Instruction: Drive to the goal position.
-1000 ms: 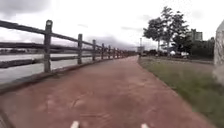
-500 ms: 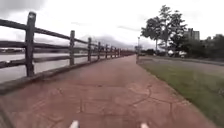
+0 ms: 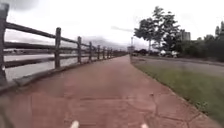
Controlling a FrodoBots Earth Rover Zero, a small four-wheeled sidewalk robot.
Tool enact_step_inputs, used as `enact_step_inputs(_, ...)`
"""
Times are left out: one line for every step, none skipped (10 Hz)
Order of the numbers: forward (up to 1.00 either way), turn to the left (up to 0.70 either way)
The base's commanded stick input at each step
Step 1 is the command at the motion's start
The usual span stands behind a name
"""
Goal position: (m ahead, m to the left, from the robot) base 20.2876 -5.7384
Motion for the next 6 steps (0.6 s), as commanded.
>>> enact_step_inputs(1.0,-0.27)
enact_step_inputs(1.0,-0.18)
enact_step_inputs(1.0,0.0)
enact_step_inputs(1.0,0.0)
enact_step_inputs(1.0,0.0)
enact_step_inputs(1.0,0.0)
